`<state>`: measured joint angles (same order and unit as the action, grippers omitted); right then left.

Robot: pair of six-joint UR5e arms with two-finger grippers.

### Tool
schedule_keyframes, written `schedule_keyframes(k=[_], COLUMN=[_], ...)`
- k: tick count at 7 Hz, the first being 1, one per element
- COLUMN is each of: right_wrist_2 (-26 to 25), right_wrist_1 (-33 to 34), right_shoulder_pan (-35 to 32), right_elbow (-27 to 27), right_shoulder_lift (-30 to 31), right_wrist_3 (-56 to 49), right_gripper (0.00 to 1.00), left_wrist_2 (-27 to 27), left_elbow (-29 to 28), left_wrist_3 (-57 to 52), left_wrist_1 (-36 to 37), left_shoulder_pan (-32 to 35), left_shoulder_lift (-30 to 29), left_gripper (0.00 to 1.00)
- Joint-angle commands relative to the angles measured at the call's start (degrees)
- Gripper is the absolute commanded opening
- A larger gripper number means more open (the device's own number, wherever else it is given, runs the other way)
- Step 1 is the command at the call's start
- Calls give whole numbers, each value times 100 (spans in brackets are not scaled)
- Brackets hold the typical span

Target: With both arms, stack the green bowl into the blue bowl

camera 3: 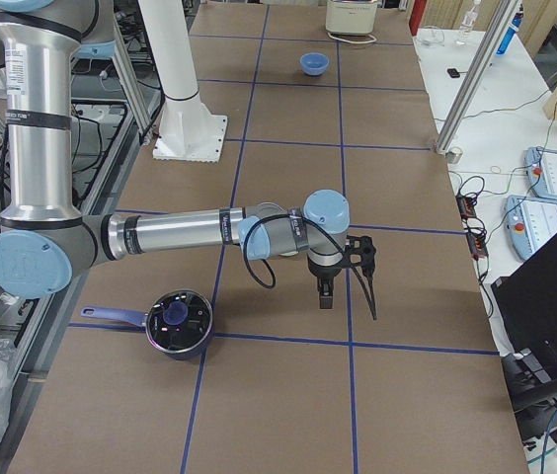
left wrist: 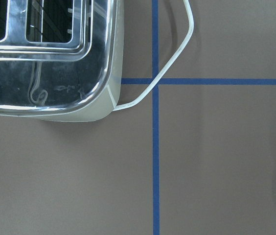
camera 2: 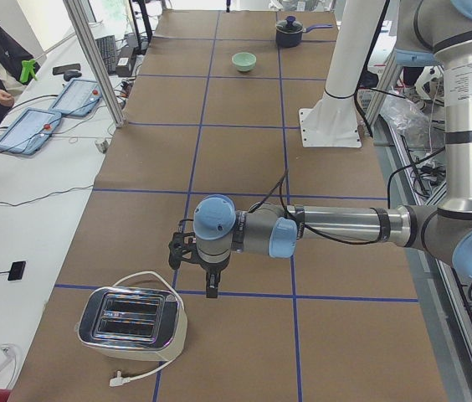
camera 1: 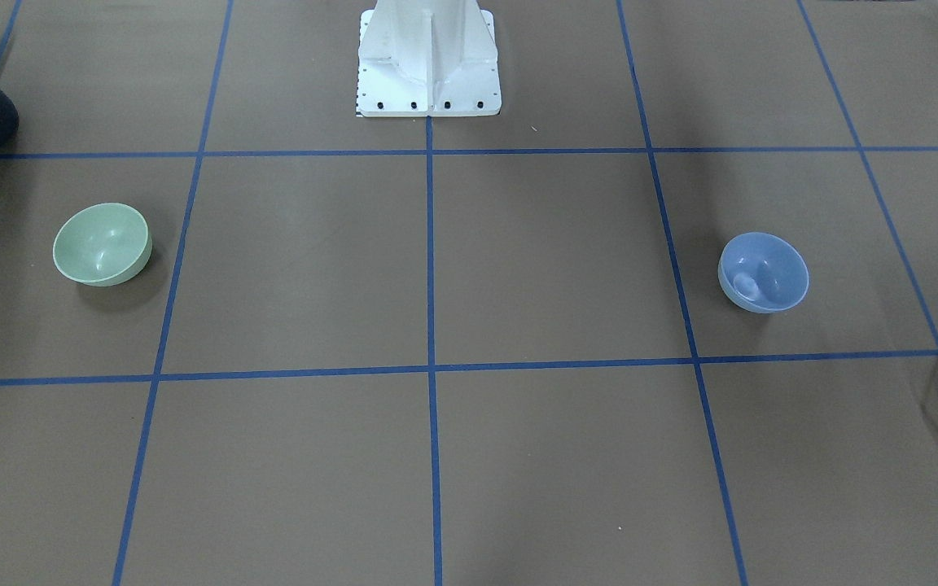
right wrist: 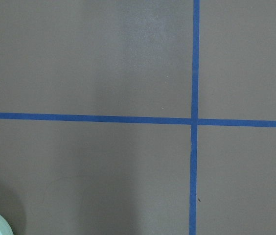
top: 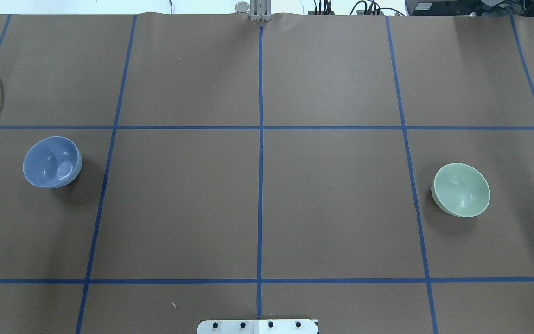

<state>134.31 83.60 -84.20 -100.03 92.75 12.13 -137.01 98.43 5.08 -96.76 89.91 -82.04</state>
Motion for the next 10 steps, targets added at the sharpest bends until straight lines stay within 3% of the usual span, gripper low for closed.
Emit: schedule_keyframes(k=[1,4,6,8,9,10], right_wrist_2=[-2,7,51,-36,-28,-37], right_wrist_1=[-1,-396,-432,-432,-441,-432], right_shoulder_pan=[0,26,88,472,475,501], right_elbow=[1,-17,-95,78,71,62], right_shoulder_lift=[-11,-133,-284,-807,-811,-837], right_wrist_3=[0,0,18,35,26,18], right_gripper=[100,100,100,100,100,100], left_wrist_2=[-2,-28,-80,-230,-230,-126], left_elbow=[0,70,-17,35,70,-34], left_wrist_3=[28,62,80,2,80,72], left_wrist_1=[17,-140,-141,-246,-760,-861], left_shoulder_pan=[0,9,9,9,-26,-488], left_shoulder_lift=[-39,-250,-707,-725,-725,-926], left_gripper=[99,99,99,99,99,99])
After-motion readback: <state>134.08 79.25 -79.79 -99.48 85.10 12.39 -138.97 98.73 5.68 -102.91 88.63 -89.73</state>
